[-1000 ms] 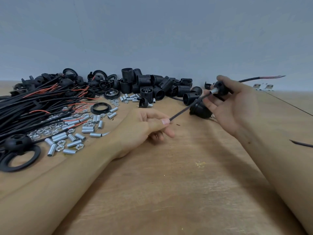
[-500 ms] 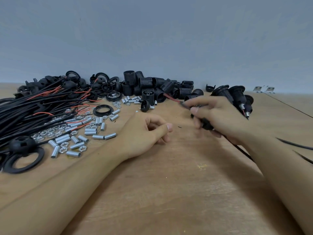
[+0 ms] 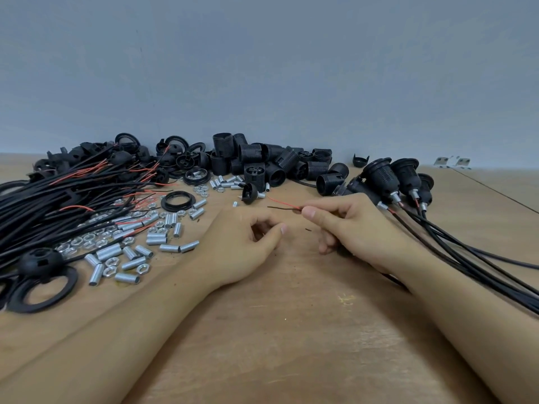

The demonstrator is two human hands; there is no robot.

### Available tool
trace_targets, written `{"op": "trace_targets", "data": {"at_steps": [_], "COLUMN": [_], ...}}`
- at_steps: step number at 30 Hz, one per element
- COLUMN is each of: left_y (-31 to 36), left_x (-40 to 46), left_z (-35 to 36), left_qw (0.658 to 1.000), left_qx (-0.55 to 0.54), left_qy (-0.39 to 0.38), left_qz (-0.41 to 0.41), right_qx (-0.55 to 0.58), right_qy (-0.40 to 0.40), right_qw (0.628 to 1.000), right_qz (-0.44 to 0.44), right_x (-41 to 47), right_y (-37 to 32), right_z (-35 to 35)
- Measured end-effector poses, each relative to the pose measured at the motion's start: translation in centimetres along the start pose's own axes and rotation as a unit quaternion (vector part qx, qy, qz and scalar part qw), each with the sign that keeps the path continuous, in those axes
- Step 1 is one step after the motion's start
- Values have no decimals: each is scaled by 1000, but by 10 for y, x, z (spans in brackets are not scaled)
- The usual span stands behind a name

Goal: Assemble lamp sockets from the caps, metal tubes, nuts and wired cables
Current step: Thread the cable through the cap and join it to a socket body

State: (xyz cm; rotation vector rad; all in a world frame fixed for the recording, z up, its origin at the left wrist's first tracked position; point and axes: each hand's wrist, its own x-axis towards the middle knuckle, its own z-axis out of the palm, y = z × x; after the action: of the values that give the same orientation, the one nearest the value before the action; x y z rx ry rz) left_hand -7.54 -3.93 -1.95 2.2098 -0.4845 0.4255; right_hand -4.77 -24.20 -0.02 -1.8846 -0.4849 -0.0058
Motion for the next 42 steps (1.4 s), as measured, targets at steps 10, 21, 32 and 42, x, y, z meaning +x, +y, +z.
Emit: {"op": "trace_targets", "data": {"at_steps": [10,21,32,42], "left_y": [-8,-38,21,6], "left_x": [10,124,45,15], "left_z": [-4,-1,-1,14], "left_qw": [995,938,971,986], "left_qx": [63,258,-2,-121], "left_qy": [78,70,238,111], "left_qz": [-7,-221,-28,-44], "right_qx": [-29,31,65,104], "right_qy": [46,93,146,96], "right_qw": [998,995,987,988], "right_qz": [-43,-22,-34,-58], "right_x": [4,9,9,-1], "right_y": [4,12,10,0], "right_z": [0,2,2,11]}}
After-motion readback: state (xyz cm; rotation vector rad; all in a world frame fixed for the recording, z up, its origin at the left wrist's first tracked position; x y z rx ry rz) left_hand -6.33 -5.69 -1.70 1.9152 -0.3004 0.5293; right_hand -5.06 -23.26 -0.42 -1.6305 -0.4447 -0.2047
